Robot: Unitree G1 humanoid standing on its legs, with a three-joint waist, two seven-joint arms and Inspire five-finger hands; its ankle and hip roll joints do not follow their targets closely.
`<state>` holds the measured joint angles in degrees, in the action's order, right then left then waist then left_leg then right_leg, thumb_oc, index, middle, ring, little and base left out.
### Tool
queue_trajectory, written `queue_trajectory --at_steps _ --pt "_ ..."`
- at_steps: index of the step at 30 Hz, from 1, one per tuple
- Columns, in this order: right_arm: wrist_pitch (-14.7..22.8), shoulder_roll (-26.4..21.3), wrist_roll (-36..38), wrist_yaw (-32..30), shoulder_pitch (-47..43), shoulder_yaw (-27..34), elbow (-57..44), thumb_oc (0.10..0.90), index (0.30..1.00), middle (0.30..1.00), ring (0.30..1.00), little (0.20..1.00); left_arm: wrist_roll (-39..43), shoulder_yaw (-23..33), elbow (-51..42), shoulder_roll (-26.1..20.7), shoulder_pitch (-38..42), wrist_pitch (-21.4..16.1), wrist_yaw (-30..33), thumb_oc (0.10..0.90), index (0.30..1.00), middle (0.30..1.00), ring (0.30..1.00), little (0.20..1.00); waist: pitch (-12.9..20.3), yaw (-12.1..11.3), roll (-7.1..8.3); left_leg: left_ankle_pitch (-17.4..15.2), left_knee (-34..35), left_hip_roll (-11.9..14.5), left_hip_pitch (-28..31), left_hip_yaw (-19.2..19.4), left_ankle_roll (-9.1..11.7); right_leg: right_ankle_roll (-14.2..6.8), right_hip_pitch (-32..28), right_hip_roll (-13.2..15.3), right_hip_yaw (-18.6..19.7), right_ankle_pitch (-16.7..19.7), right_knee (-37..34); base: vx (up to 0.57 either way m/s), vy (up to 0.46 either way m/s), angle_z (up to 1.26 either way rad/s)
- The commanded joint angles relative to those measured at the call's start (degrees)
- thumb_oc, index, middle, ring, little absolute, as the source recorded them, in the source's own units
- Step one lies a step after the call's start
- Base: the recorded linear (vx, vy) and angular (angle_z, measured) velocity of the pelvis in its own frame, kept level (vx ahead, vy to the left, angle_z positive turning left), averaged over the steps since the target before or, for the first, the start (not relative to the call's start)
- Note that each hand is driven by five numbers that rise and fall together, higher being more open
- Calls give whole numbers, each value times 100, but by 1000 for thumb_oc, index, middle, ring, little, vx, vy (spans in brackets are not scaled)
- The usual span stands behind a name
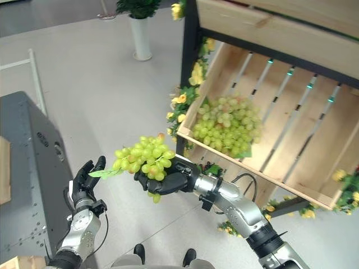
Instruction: Pick up the fruits from the basket on one side to the basket on the other side
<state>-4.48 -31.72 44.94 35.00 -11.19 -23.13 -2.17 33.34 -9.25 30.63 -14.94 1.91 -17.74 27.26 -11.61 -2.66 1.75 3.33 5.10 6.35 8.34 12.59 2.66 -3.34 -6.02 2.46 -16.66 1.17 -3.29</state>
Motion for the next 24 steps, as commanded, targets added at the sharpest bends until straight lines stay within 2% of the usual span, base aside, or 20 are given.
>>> queue_trajectory --at_steps 1,9,12,13,15,16,17,18,19,20,21,23,24 --pt "504 453 439 376 -87 436 -693 400 300 300 300 300 -388 85 -144 -246 312 -491 -49 800 900 900 900 900 574 52 124 -883 -180 -742 -173 -70 -419 -113 -308 235 9 -417 -44 58 -62 -20" --pt "426 472 382 442 170 506 -789 400 300 300 300 300 -493 68 2 -232 304 -343 -52 800 900 900 900 900 656 181 115 -908 -134 -731 -49 -52 -407 -76 -333 143 104 -383 -139 31 -79 -2" --pt "276 477 582 523 179 521 -803 400 300 300 300 300 -400 114 43 -219 228 -306 -137 800 900 900 900 900 669 215 130 -1008 -406 -710 -89 18 -370 3 -329 94 176 -438 -97 11 -94 -1" --pt "227 504 620 564 186 527 -775 400 300 300 300 300 -347 123 47 -197 185 -367 -205 800 900 900 900 900 628 217 159 -1203 -960 -702 -235 52 -297 26 -359 101 217 -503 -23 -68 -81 -3" --pt "270 487 565 543 163 548 -804 400 300 300 300 300 -311 79 -94 -204 193 -441 -233 800 900 900 900 900 489 180 249 -965 -2159 -622 -944 -81 -133 161 -266 143 247 -463 105 -158 -62 -6" --pt "303 460 576 493 88 544 -798 400 300 300 300 300 -282 78 -178 -205 226 -437 -212 800 900 900 900 900 405 158 273 -1102 -2592 -619 -1139 -239 -160 192 -206 175 297 -494 221 -221 88 -10" --pt "333 420 576 458 -134 531 -709 400 300 300 300 300 -158 103 -229 -206 289 -468 -215 800 900 900 900 900 277 135 267 -1378 -2973 -638 -1252 -444 -265 235 -78 216 414 -597 496 -248 179 -23" --pt "365 440 538 524 -322 482 -585 400 300 300 300 300 -157 87 -199 -194 348 -563 -163 800 900 900 900 900 176 118 229 -1260 -3137 -586 -1390 -721 -236 293 24 186 567 -714 771 -223 257 -34" --pt "369 458 534 611 -460 388 -496 400 300 300 300 300 -193 104 -160 -187 397 -606 -59 800 900 900 900 900 129 106 222 -1466 -2797 -648 -1200 -837 -316 238 59 212 691 -735 854 -143 316 -57" --pt "338 456 554 532 -523 241 -457 400 300 300 300 300 -124 31 -44 -201 473 -526 68 800 900 900 900 900 173 144 150 -1426 -1799 -736 -758 -904 -407 160 53 211 720 -746 823 -78 330 -88" --pt "264 443 580 241 -425 221 -608 400 300 300 300 300 68 -48 32 -214 551 -383 77 800 900 900 900 900 209 200 125 -1253 -1348 -769 -584 -938 -436 68 63 221 792 -597 719 -68 278 -94" --pt "286 263 756 143 -346 337 -799 400 300 300 300 300 -18 -186 150 -232 706 -448 33 800 900 900 900 900 217 267 127 -1065 -1227 -873 -676 -1075 -349 -53 167 186 961 -287 497 -182 123 -65" --pt "384 249 753 218 -324 335 -785 400 300 300 300 300 -155 -221 143 -254 752 -468 58 800 900 900 900 900 200 266 127 -1005 -1066 -859 -662 -1087 -352 -77 223 172 966 -294 528 -239 68 -45"
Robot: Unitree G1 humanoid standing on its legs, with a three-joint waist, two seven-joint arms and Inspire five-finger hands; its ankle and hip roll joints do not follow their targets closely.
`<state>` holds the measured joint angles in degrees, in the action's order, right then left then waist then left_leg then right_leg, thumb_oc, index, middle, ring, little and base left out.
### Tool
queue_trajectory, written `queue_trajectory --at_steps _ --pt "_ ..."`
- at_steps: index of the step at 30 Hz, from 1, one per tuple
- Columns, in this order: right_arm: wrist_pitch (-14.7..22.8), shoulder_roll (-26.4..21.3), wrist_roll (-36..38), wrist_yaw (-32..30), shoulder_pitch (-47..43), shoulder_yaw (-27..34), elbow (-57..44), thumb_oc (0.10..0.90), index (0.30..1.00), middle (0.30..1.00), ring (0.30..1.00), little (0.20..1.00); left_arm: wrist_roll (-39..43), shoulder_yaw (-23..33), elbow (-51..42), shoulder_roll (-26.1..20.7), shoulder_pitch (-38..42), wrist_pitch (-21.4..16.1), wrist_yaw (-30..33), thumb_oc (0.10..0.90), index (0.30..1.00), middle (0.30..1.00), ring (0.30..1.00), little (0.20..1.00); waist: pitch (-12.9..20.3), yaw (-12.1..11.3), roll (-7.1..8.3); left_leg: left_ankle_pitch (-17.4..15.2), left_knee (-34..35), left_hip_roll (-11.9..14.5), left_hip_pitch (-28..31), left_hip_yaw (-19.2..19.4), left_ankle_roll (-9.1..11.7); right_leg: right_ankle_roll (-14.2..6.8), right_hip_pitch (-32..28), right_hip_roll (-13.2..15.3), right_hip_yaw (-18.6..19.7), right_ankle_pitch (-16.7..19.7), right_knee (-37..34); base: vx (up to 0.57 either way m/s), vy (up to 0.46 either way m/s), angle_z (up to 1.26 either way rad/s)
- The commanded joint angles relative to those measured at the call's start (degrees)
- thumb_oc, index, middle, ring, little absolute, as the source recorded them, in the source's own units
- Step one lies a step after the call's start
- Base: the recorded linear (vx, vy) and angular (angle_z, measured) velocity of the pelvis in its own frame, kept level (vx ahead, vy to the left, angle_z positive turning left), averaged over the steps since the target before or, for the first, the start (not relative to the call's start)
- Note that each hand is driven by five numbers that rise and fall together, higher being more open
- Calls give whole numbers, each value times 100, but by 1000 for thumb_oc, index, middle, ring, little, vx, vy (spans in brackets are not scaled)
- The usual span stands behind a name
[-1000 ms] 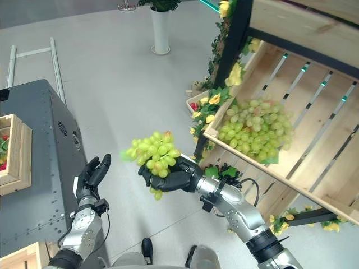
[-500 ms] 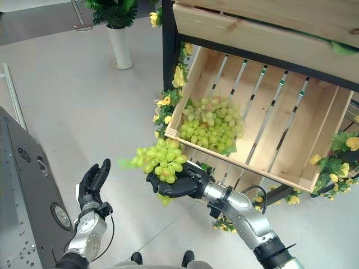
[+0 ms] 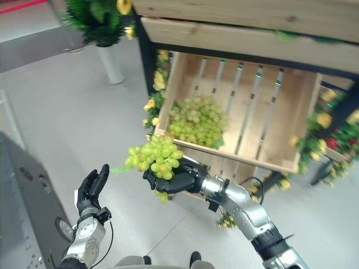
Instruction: Pick up the fruits from the basket on one side to the basket on the other side
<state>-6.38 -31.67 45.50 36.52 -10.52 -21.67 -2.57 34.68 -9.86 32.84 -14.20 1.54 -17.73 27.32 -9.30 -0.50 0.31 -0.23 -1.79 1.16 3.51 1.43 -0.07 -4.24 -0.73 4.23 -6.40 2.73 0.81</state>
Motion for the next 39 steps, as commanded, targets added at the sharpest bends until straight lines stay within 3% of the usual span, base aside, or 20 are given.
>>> queue_trajectory --at_steps 1,2,4,7,10,13,18,26,31,39 --pt "665 265 652 169 -343 189 -735 400 300 300 300 300 -369 -209 -74 -369 819 -465 84 800 900 900 900 900 -60 52 249 -569 -76 -269 -61 165 -85 -72 -185 10 -243 -460 411 -161 42 -42" --pt "682 335 575 225 -312 180 -740 400 300 300 300 300 -284 -182 -40 -383 792 -431 62 800 900 900 900 900 -70 41 201 -474 223 -227 72 254 -125 -164 -33 88 -451 -427 937 -180 30 -25" --pt "708 363 574 354 -256 149 -812 400 300 300 300 300 -263 -19 6 -409 724 -414 60 800 900 900 900 900 -52 13 171 -356 457 -226 133 122 -191 -160 35 108 -470 -577 1138 -124 -21 -24" --pt "547 391 756 835 -144 256 -882 400 300 300 300 300 -244 133 124 -484 645 -533 78 800 900 900 900 900 67 -67 240 -459 459 -228 149 196 -154 -107 -324 178 -702 -565 205 -21 -104 -21" --pt "294 399 998 744 -267 291 -909 400 300 300 300 300 -65 394 216 -450 533 -626 -85 800 900 900 900 900 145 3 220 -496 487 -117 302 399 -97 -90 -436 77 -397 -452 -192 33 -78 -35" --pt "218 323 1143 755 -96 514 -968 400 300 300 300 300 -288 400 243 -446 371 -694 -109 800 900 900 900 900 183 28 246 -510 512 -57 377 629 -74 -66 -618 48 -434 -331 -536 29 -83 -1" --pt "163 46 987 562 286 1129 -1194 400 300 300 300 300 -452 472 188 -392 90 -621 -248 800 900 900 900 900 280 120 304 -507 623 -1 511 716 -32 -27 -723 2 -389 -378 -581 44 -49 -5" --pt "277 -412 1440 691 463 2089 -1181 400 300 300 300 300 -434 582 423 -341 -79 -624 -484 800 900 900 900 900 341 277 328 -531 679 51 586 833 2 -45 -736 21 -351 -386 -581 21 12 -8" --pt "329 -574 1735 838 351 2363 -1273 400 300 300 300 300 -416 609 498 -398 -75 -585 -555 800 900 900 900 900 347 308 331 -547 679 57 598 878 5 -66 -730 44 -345 -382 -581 1 10 -5" --pt "348 -980 2204 2 -666 2497 -766 400 300 300 300 300 -480 486 553 -441 49 -494 -597 800 900 900 900 900 407 225 368 -592 674 69 662 822 31 -43 -811 39 -361 -419 -581 0 0 0"
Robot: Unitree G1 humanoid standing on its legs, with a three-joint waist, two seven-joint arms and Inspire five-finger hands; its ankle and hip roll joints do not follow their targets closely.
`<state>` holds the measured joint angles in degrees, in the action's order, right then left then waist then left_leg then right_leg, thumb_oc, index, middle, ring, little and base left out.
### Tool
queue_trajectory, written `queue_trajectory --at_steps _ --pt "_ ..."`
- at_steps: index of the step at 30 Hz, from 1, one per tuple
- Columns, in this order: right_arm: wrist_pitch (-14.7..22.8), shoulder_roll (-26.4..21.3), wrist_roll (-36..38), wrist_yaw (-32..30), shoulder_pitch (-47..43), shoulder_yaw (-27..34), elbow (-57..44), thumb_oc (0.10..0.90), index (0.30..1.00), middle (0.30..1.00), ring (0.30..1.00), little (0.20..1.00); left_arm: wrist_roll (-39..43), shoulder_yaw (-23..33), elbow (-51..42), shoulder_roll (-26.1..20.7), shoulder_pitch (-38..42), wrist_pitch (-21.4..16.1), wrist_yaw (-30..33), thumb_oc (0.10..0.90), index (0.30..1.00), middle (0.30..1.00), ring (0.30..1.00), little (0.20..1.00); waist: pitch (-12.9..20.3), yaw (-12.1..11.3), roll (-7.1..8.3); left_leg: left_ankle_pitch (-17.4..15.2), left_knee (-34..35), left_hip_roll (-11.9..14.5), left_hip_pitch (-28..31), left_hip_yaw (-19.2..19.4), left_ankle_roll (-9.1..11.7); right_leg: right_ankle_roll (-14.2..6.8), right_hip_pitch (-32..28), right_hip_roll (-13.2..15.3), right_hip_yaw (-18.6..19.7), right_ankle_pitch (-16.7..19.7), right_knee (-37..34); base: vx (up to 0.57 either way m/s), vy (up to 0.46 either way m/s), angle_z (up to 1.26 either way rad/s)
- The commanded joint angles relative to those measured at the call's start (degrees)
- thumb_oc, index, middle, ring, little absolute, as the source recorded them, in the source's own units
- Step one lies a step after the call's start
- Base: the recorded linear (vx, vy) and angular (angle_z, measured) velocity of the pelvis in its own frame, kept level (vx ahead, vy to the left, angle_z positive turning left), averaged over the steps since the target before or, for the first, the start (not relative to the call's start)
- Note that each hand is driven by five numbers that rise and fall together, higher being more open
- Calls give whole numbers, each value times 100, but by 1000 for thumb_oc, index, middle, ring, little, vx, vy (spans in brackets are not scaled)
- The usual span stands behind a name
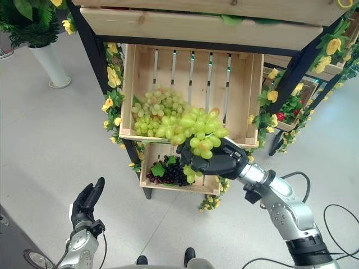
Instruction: Pick up the fruits from the basket on one side to the basket on the other side
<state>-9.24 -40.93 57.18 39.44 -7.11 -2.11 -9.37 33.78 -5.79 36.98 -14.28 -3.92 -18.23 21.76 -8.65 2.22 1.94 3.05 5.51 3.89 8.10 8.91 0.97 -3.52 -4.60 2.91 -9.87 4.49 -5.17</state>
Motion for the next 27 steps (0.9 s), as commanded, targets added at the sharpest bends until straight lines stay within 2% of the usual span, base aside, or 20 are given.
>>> queue_trajectory --at_steps 1,6,12,17,21,27 --pt "659 -130 1045 -451 -1137 578 71 400 300 300 300 300 -402 57 136 -431 588 -457 -32 800 900 900 900 900 356 -64 215 -925 -59 -200 212 68 -68 -110 -437 166 -17 -600 17 0 0 0" --pt "737 -474 759 -745 -1552 612 603 400 300 300 300 300 -398 -45 117 -411 563 -367 -61 800 900 900 900 900 407 -143 259 -927 -51 -186 225 7 -51 -94 -476 156 -64 -619 17 0 0 0" --pt "839 -1194 383 -947 -2482 165 1527 400 300 300 300 300 -400 -167 160 -406 556 -335 -34 800 900 900 900 900 484 -305 357 -902 -51 -186 226 -95 -19 -76 -526 159 -190 -634 17 -15 4 1" --pt "466 -1354 297 -1154 -3137 -228 2164 400 300 300 300 300 -225 -252 22 -419 598 -330 -116 800 900 900 900 900 512 -440 405 -890 -51 -180 215 -172 1 -52 -567 152 -290 -662 17 -21 7 4" --pt "372 -1512 -81 -1377 -3475 -497 2836 400 300 300 300 300 -164 -344 -286 -443 554 -355 -224 800 900 900 900 900 500 -557 433 -876 -51 -175 211 -219 8 -36 -603 159 -388 -668 17 -34 -6 8" --pt "173 -1564 -72 -1582 -4000 -822 3689 400 300 300 300 300 -123 -553 -589 -536 549 -285 -357 800 900 900 900 900 489 -685 434 -864 -51 -188 204 -292 10 -13 -648 164 -499 -678 17 -31 -22 15"
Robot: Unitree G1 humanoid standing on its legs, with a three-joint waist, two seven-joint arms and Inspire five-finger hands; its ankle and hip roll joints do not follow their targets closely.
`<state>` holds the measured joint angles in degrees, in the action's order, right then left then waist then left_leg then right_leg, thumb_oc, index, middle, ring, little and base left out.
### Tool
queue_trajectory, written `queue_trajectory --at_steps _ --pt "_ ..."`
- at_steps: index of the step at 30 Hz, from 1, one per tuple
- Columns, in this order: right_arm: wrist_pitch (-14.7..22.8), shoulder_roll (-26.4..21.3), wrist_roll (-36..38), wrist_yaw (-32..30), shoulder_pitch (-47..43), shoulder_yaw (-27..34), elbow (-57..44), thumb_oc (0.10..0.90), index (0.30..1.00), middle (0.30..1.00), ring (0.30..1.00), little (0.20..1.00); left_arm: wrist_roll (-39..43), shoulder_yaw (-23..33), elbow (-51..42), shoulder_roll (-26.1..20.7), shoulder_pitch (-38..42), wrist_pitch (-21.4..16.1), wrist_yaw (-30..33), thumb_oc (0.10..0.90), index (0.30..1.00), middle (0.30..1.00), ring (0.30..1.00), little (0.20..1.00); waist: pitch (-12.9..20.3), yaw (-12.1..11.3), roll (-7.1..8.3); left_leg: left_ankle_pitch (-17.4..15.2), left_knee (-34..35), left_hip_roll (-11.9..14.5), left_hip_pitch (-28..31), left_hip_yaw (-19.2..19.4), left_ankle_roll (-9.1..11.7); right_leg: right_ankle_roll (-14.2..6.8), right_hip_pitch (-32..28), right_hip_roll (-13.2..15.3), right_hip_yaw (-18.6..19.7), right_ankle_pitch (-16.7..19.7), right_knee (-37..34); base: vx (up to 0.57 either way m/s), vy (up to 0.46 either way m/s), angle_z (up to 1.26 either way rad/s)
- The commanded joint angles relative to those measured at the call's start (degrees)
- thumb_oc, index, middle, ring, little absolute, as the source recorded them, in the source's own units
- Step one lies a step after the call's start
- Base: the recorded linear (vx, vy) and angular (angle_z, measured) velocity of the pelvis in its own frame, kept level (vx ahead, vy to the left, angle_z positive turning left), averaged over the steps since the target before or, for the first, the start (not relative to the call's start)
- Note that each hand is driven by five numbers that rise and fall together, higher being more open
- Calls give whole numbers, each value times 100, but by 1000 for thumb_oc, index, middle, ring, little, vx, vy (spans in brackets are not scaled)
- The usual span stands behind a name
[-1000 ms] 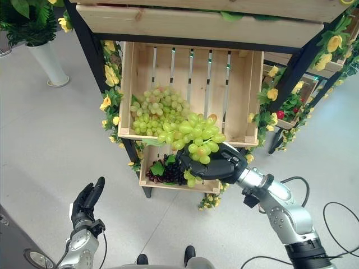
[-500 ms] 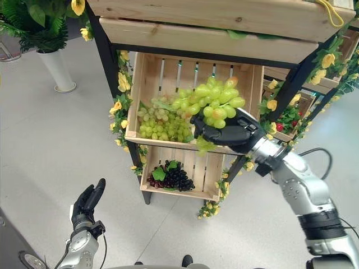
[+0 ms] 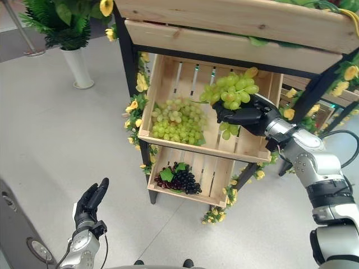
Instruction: Pick up the fruits from the basket on one side to the basket on the other side
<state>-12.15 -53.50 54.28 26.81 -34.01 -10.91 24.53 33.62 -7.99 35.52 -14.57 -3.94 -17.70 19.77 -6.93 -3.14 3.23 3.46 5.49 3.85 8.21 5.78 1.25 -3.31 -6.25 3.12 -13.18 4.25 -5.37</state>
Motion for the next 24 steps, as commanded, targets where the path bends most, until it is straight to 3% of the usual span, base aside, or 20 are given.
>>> queue_trajectory --at_steps 1,7,14,15,16,24 --pt "419 -359 -43 -391 -1524 -53 654 400 300 300 300 300 -85 -395 -495 -546 573 -273 -177 800 900 900 900 900 315 -200 303 -894 -49 -191 188 -10 -16 -31 -492 147 -208 -651 37 -22 -19 8" --pt "228 -401 -660 -440 -2300 -778 1595 400 300 300 300 300 -33 -565 -532 -559 593 -300 -229 800 900 900 900 900 311 -318 290 -856 -49 -218 159 -84 -20 -17 -508 158 -309 -644 37 -19 -9 6" --pt "185 -399 -2062 -316 -2834 -1373 2664 400 300 300 300 300 -24 -677 -536 -559 645 -311 -159 800 900 900 900 900 301 -430 267 -822 -49 -233 125 -136 -32 -13 -516 169 -394 -641 37 -6 3 5" --pt "187 -404 -2296 -247 -2873 -1455 2797 439 359 359 359 359 -28 -683 -514 -555 646 -317 -167 800 900 900 900 900 294 -443 268 -813 -49 -233 116 -140 -34 -12 -513 171 -406 -637 37 -14 -5 10" --pt "193 -424 -2535 -176 -2918 -1561 2926 800 900 900 900 900 -30 -690 -505 -556 644 -316 -163 800 900 900 900 900 285 -454 266 -802 -49 -234 111 -142 -37 -15 -513 173 -417 -632 37 -16 -4 8" --pt "415 -502 -3363 38 -3192 -2081 3276 800 900 900 900 900 -19 -700 -493 -596 663 -286 -178 800 900 900 900 900 247 -475 260 -778 -49 -236 111 -122 -46 -23 -506 171 -410 -611 37 -4 0 1"
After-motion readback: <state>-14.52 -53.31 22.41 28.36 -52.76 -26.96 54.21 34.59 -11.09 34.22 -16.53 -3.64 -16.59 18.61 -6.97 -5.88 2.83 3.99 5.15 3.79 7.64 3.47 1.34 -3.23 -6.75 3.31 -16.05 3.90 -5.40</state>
